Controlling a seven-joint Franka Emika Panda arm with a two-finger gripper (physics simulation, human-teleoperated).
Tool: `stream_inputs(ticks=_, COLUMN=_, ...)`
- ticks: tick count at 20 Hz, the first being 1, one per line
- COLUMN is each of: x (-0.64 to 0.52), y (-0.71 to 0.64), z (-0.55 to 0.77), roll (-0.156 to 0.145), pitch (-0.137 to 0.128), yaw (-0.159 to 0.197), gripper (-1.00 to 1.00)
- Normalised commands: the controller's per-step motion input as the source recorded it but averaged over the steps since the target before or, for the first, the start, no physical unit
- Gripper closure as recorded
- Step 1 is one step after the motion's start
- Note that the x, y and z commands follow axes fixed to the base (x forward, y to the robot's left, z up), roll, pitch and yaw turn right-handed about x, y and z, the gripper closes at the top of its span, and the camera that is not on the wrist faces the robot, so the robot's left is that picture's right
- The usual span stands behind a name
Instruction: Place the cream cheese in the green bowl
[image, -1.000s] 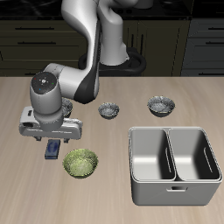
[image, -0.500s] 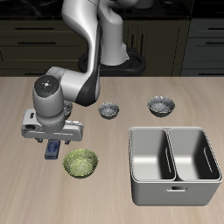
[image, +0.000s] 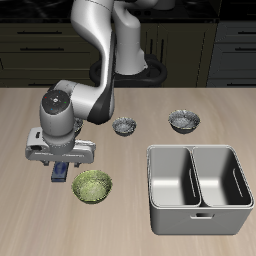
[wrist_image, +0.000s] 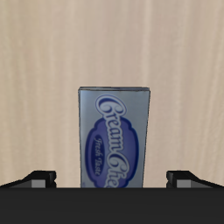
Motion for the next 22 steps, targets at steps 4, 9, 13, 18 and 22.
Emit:
stream_inputs(ticks=4, x=-0.04, y=0.11, z=-0.17, roll=0.057, pitch=0.008, yaw=-0.008, gripper=1.00)
stream_inputs(ticks=9, x=0.00, y=-0.01, z=0.10, roll=0.000, pitch=-0.018, yaw=-0.027, gripper=1.00)
stream_inputs(ticks=13, x=0.01, y=-0.05, z=0.19, roll=-0.003, pitch=-0.029, yaw=0.000, gripper=1.00)
stream_inputs(ticks=18, x=0.04, y=0.01, z=0.26, roll=-0.009, pitch=-0.033, yaw=-0.002, gripper=1.00)
stream_inputs(ticks=22, x=0.01, y=0.08, z=0.37, roll=-0.002, pitch=-0.050, yaw=0.015, gripper=1.00)
